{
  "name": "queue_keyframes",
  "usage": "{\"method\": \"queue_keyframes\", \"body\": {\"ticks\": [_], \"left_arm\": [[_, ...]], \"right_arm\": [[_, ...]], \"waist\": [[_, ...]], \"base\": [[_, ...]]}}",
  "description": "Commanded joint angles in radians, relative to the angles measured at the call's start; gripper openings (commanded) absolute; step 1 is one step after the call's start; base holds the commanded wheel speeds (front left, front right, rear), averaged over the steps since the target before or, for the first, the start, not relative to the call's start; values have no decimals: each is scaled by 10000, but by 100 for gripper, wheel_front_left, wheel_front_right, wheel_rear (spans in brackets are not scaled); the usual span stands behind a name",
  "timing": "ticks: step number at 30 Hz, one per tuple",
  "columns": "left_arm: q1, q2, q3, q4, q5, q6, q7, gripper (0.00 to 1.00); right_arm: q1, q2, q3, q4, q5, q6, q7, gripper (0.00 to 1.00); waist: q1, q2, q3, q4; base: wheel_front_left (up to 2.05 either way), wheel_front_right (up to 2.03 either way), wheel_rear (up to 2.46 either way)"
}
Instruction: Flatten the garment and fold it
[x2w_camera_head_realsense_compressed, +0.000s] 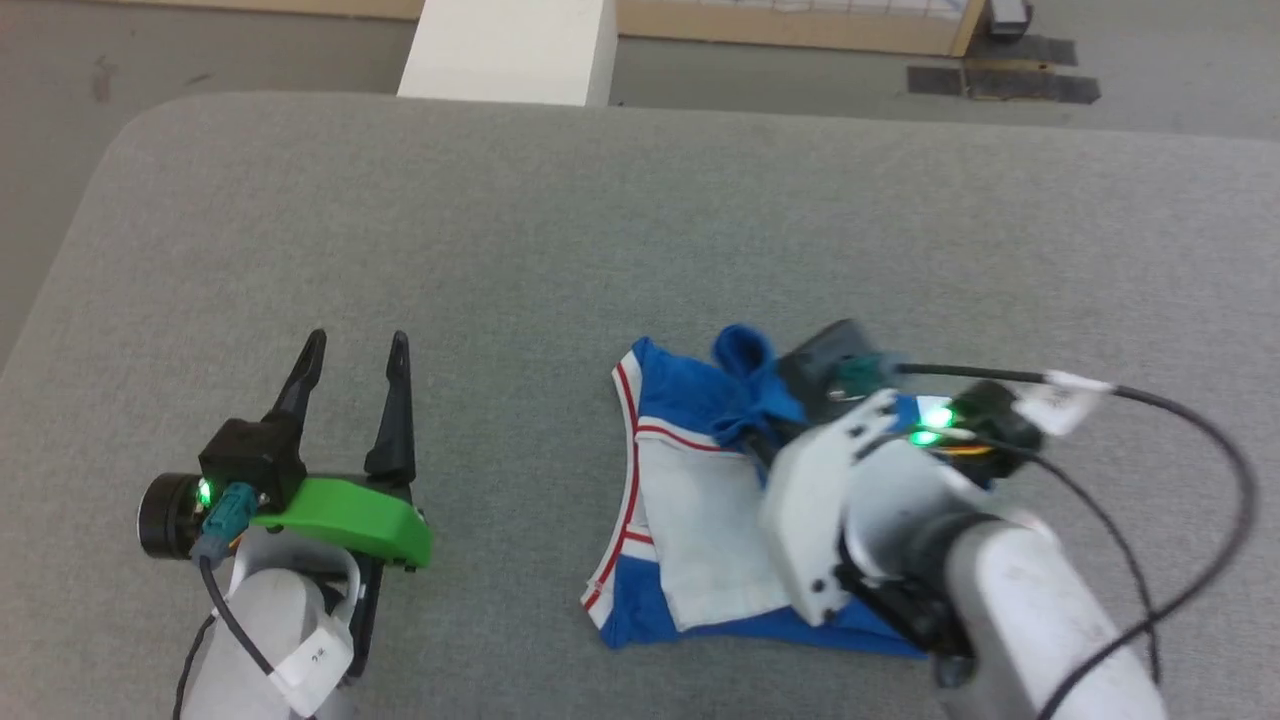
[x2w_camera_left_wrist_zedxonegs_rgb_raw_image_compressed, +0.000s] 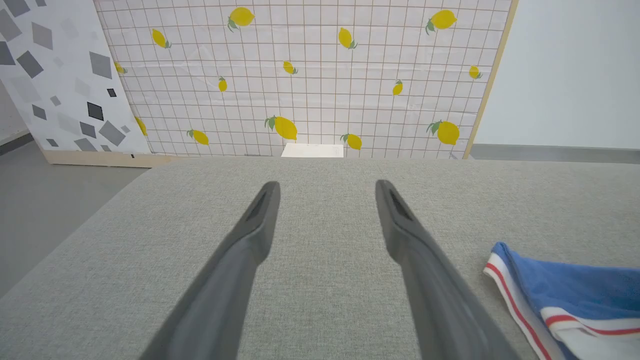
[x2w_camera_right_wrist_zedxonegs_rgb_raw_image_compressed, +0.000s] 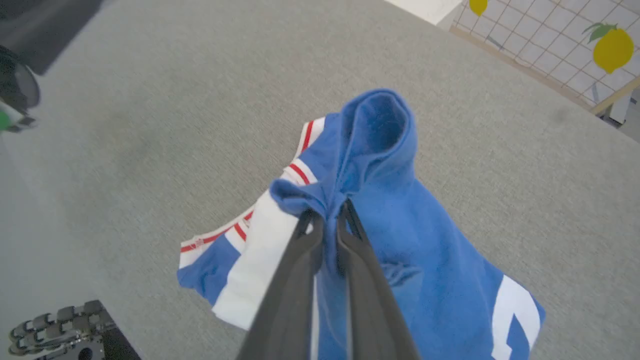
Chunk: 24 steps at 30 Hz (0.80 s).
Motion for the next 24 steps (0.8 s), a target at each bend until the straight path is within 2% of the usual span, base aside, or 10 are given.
{"method": "queue_keyframes", "body": {"ticks": [1,9,10,11,12,14,18,24], "left_arm": [[-227,-76,20,-54,143,-81,-47,100],[-389,-204,131,-4,262,-176,-47,100],[-388,-221,141,0,279,-183,-47,100],[-381,-242,155,10,301,-191,-47,100],[-369,-257,169,21,315,-197,-47,100],[-325,-276,216,42,337,-212,-47,100],[-214,-308,294,66,377,-242,-47,100],[30,-315,459,25,406,-278,-47,100]], "right_arm": [[-309,22,267,509,145,-15,-321,0],[-1441,29,1414,3405,1099,-15,-1656,0],[-1516,29,1515,3612,1242,-15,-1725,24],[-1593,30,1634,3777,1419,-15,-1841,72],[-1629,30,1665,3858,1581,-15,-1955,100],[-1679,30,1654,3864,1926,-15,-2338,100],[-1518,30,1095,3033,2574,-15,-3849,100],[-249,31,-1091,1164,2583,-15,-6695,100]], "waist": [[0,0,286,264],[0,0,573,439],[0,0,573,442],[0,0,559,437],[0,0,539,421],[0,0,466,353],[0,0,237,187],[0,0,-158,-92]], "base": [[0,0,0],[0,0,0],[0,0,0],[0,0,0],[0,0,0],[0,0,0],[0,0,0],[0,0,0]]}}
